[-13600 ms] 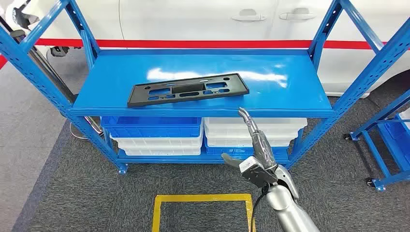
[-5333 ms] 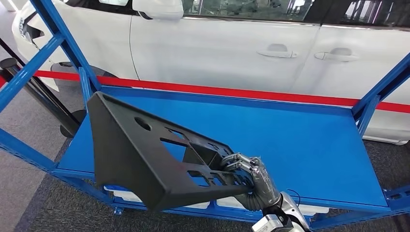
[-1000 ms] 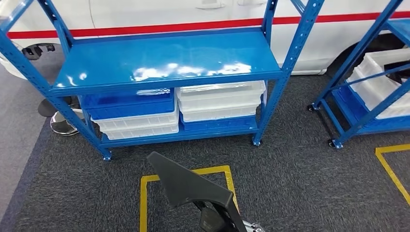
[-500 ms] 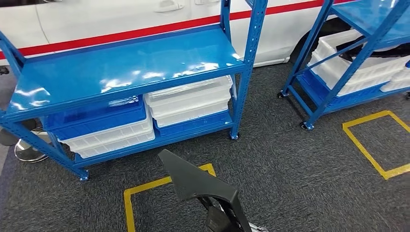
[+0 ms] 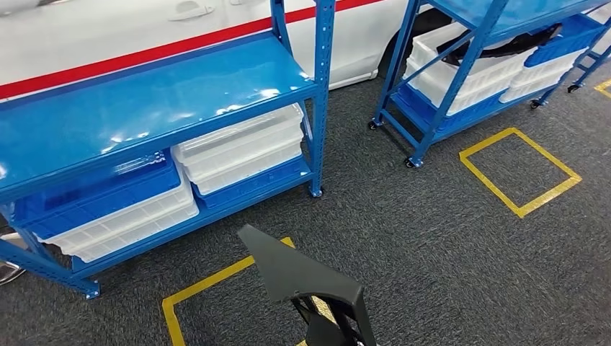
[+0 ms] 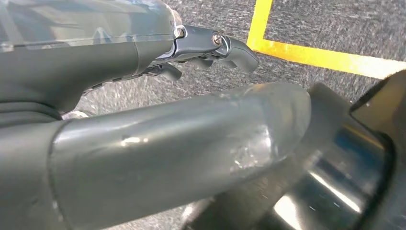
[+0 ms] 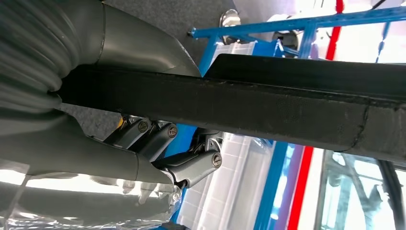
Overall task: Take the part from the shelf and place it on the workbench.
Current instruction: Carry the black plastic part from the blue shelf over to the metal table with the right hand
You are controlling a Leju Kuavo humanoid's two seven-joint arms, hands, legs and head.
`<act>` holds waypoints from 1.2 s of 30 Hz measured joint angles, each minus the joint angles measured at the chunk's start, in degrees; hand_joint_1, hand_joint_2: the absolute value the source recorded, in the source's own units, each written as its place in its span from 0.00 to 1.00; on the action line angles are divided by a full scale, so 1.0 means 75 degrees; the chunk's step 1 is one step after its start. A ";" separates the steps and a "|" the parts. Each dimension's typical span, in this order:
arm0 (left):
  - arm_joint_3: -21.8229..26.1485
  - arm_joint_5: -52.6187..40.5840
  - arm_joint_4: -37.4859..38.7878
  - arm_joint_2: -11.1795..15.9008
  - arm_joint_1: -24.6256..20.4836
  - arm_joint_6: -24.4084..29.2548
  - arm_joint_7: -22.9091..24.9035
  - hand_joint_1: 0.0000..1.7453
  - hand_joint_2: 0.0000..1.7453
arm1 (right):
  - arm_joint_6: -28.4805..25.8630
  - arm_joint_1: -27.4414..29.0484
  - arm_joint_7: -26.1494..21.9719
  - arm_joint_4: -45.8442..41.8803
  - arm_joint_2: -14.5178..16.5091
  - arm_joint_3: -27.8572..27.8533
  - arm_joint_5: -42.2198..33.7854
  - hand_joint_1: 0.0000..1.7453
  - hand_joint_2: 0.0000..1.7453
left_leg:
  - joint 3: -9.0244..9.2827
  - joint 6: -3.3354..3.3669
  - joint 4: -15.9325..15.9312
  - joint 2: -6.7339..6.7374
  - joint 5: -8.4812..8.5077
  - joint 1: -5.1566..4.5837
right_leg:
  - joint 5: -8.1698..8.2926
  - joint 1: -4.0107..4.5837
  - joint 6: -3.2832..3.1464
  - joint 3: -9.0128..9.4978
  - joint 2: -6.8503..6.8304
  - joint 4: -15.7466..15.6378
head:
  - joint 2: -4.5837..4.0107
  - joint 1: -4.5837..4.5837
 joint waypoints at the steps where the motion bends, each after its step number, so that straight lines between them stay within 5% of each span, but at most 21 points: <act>1: -0.0024 -0.0040 0.0000 -0.0002 -0.0009 -0.0020 0.0073 0.00 0.00 | 0.0089 0.0053 -0.0001 -0.0071 0.0001 -0.0079 0.0055 1.00 1.00 | 0.0015 -0.0044 0.0015 0.0056 -0.0018 -0.0012 | 0.0019 0.0027 -0.0042 0.0088 -0.0045 -0.0189 | 0.0000 -0.0001; 4: -0.0054 -0.0114 0.0000 -0.0006 -0.0068 -0.0046 0.0230 0.00 0.00 | 0.0257 0.0230 -0.0002 -0.0225 0.0002 -0.0311 0.0187 1.00 1.00 | 0.0080 -0.0192 0.0034 0.0138 -0.0054 -0.0002 | 0.0050 0.0047 -0.0179 0.0057 0.0131 -0.0255 | 0.0000 -0.0001; 6: -0.0063 -0.0124 0.0000 -0.0006 -0.0078 -0.0057 0.0257 0.00 0.00 | 0.0281 0.0293 -0.0002 -0.0289 0.0001 -0.0407 0.0211 1.00 1.00 | -0.0019 -0.0288 0.0318 -0.0175 -0.0301 0.0031 | 0.0105 0.0011 -0.0267 0.0043 0.0266 -0.0292 | 0.0000 -0.0002; 9: -0.0070 -0.0123 0.0000 -0.0005 -0.0051 -0.0074 0.0232 0.00 0.00 | 0.0303 0.0321 -0.0002 -0.0334 -0.0006 -0.0511 0.0225 1.00 1.00 | -0.0609 -0.0343 0.1692 -0.0617 -0.1054 0.0048 | 0.0150 0.0022 -0.0340 -0.0016 0.0498 -0.0289 | 0.0000 -0.0002; 11: -0.0074 -0.0124 0.0000 -0.0004 -0.0042 -0.0077 0.0174 0.00 0.00 | 0.0338 0.0355 -0.0001 -0.0335 -0.0007 -0.0560 0.0233 1.00 1.00 | -0.0797 -0.0321 0.2146 -0.0642 -0.1096 0.0045 | 0.0156 0.0046 -0.0349 -0.0038 0.0687 -0.0262 | 0.0000 -0.0001; 13: -0.0081 -0.0128 0.0000 -0.0003 -0.0043 -0.0078 0.0095 0.00 0.00 | 0.0399 0.0386 -0.0001 -0.0336 -0.0007 -0.0609 0.0258 1.00 1.00 | -0.0475 -0.0252 0.1475 -0.0739 -0.0582 0.0043 | 0.0156 0.0060 -0.0347 -0.0031 0.0904 -0.0233 | 0.0000 -0.0001; 15: -0.0087 -0.0142 0.0004 -0.0001 -0.0027 -0.0080 0.0003 0.00 0.00 | 0.0465 0.0403 -0.0002 -0.0338 -0.0007 -0.0660 0.0305 1.00 1.00 | -0.0045 -0.0162 0.0515 -0.1089 -0.0163 0.0043 | 0.0166 0.0064 -0.0320 -0.0045 0.1111 -0.0210 | 0.0000 -0.0001; 17: -0.0090 -0.0158 0.0007 -0.0001 -0.0016 -0.0082 -0.0067 0.00 0.00 | 0.0495 0.0434 -0.0002 -0.0340 -0.0007 -0.0710 0.0348 1.00 1.00 | 0.0112 -0.0115 0.0115 -0.1288 -0.0121 0.0026 | 0.0207 0.0036 -0.0238 -0.0117 0.1288 -0.0197 | 0.0000 -0.0001; 19: -0.0095 -0.0165 0.0007 -0.0003 -0.0035 -0.0082 -0.0101 0.00 0.00 | 0.0499 0.0484 -0.0002 -0.0343 -0.0001 -0.0756 0.0376 1.00 1.00 | 0.0147 -0.0064 0.0008 -0.1144 -0.0097 0.0026 | 0.0262 0.0010 -0.0138 -0.0175 0.1426 -0.0220 | 0.0000 -0.0001; 20: -0.0097 -0.0165 0.0007 -0.0003 -0.0038 -0.0081 -0.0109 0.00 0.00 | 0.0499 0.0513 -0.0002 -0.0347 0.0004 -0.0777 0.0390 1.00 1.00 | 0.0177 -0.0017 -0.0063 -0.1042 -0.0053 0.0040 | 0.0247 0.0020 -0.0106 -0.0199 0.1329 -0.0199 | 0.0000 -0.0001; 23: -0.0101 -0.0165 0.0009 -0.0004 -0.0005 -0.0079 -0.0106 0.00 0.00 | 0.0517 0.0527 -0.0001 -0.0358 0.0016 -0.0826 0.0438 1.00 1.00 | 0.0219 0.0106 -0.0217 -0.0689 0.0044 0.0051 | -0.0289 0.0047 -0.0065 -0.0622 0.0633 0.0661 | 0.0000 0.0001; 25: -0.0101 -0.0171 0.0009 -0.0002 0.0010 -0.0077 -0.0081 0.00 0.00 | 0.0541 0.0523 0.0001 -0.0358 0.0020 -0.0856 0.0470 1.00 1.00 | 0.0187 0.0122 -0.0212 -0.0454 0.0034 0.0023 | -0.0675 0.0006 -0.0023 -0.1043 0.0437 0.1545 | 0.0000 0.0001; 26: -0.0101 -0.0175 0.0009 -0.0001 0.0009 -0.0077 -0.0066 0.00 0.00 | 0.0549 0.0533 0.0001 -0.0358 0.0023 -0.0867 0.0482 1.00 1.00 | 0.0178 0.0117 -0.0204 -0.0340 0.0020 0.0015 | -0.0689 -0.0017 0.0000 -0.1116 0.0398 0.1724 | 0.0000 0.0000; 27: -0.0101 -0.0179 0.0009 0.0001 0.0005 -0.0077 -0.0056 0.00 0.00 | 0.0551 0.0545 0.0001 -0.0358 0.0023 -0.0872 0.0488 1.00 1.00 | 0.0175 0.0104 -0.0194 -0.0236 0.0004 0.0014 | -0.0577 -0.0038 0.0018 -0.1052 0.0365 0.1637 | 0.0000 0.0000; 30: -0.0101 -0.0183 0.0009 0.0001 -0.0010 -0.0077 -0.0045 0.00 0.00 | 0.0552 0.0558 0.0002 -0.0360 0.0023 -0.0879 0.0496 1.00 1.00 | 0.0215 0.0011 -0.0130 0.0038 -0.0082 0.0004 | -0.0005 -0.0055 0.0019 -0.0261 0.0031 0.0263 | 0.0000 0.0000; 32: -0.0101 -0.0184 0.0009 0.0002 -0.0015 -0.0077 -0.0041 0.00 0.00 | 0.0552 0.0557 0.0001 -0.0372 0.0026 -0.0887 0.0499 1.00 1.00 | 0.0245 -0.0082 -0.0087 0.0178 -0.0142 -0.0018 | 0.0096 -0.0011 -0.0036 -0.0007 -0.0101 -0.0224 | 0.0000 -0.0001; 34: -0.0101 -0.0187 0.0009 0.0004 -0.0052 -0.0076 -0.0038 0.00 0.00 | 0.0552 0.0578 -0.0001 -0.0386 0.0028 -0.0897 0.0501 1.00 1.00 | 0.0301 -0.0170 -0.0090 0.0306 -0.0165 -0.0019 | 0.0108 0.0026 -0.0118 -0.0043 0.0048 -0.0236 | 0.0000 -0.0001; 36: -0.0101 -0.0190 0.0009 0.0005 -0.0087 -0.0075 -0.0031 0.00 0.00 | 0.0557 0.0601 -0.0001 -0.0395 0.0028 -0.0905 0.0499 1.00 1.00 | 0.0299 -0.0260 0.0035 0.0133 -0.0301 0.0018 | 0.0146 0.0004 -0.0206 -0.0043 0.0202 -0.0289 | 0.0000 -0.0001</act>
